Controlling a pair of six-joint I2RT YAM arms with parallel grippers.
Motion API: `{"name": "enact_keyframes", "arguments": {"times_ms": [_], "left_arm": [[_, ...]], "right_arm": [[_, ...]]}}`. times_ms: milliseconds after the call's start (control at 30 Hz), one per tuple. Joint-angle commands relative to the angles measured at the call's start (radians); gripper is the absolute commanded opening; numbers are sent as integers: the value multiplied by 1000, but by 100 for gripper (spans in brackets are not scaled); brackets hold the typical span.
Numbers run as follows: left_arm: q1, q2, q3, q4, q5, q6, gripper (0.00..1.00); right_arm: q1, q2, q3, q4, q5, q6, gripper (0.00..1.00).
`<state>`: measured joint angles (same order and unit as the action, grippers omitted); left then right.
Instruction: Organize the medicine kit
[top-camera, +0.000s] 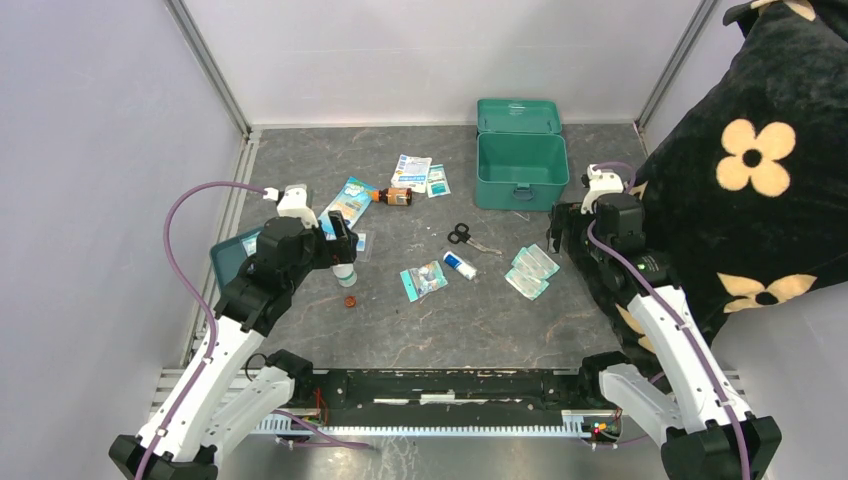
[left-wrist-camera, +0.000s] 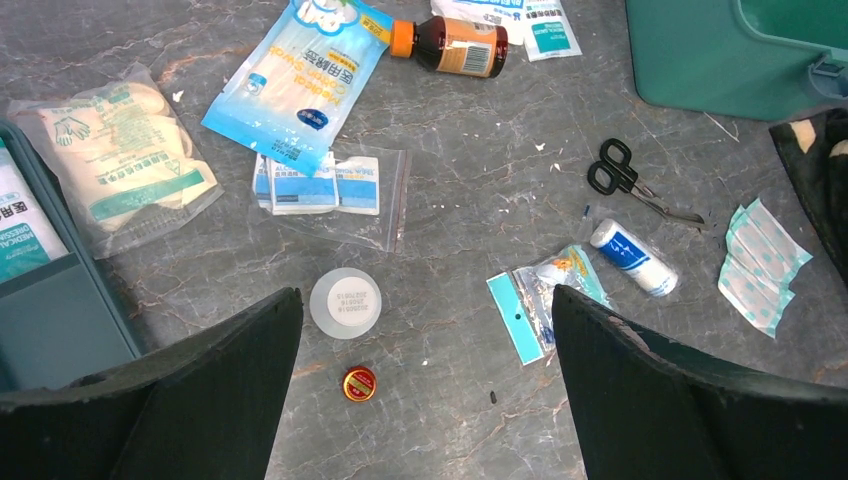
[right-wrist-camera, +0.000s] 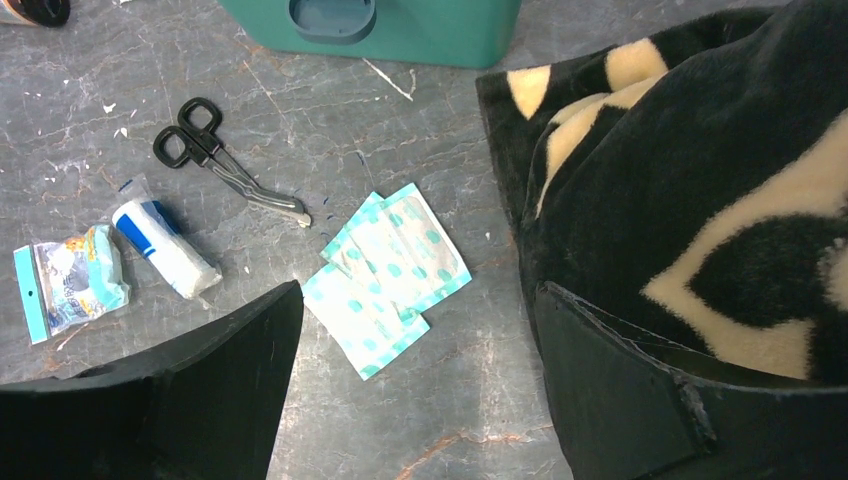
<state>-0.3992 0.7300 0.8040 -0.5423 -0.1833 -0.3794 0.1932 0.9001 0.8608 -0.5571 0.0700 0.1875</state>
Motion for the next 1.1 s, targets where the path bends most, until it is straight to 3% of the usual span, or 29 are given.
{"name": "enact_keyframes", "arguments": {"times_ms": [0,233,567,700,767,1067], "left_arm": [[-2,-13,3,25,-32,51,100],[-2,11,27,-2,-168,43,100],[-3,-27,34,-30,-211,1,100],[-2,-27,43,-64,-220,-9,100],[-3,-34,47,-80,-216,1,100],[-2,-23,38,-50,-140,50,100]], "right_arm": [[-4,-24,-28,37,-24,16,92],[-6,-10,-15,66,-68,12,92],[-5,77,31,100,-300,-47,91],[10,77,-63,259,-424,90,85],[74,97,-95,306,-402,147,80],[432,200,-207,540,-202,407,76]]}}
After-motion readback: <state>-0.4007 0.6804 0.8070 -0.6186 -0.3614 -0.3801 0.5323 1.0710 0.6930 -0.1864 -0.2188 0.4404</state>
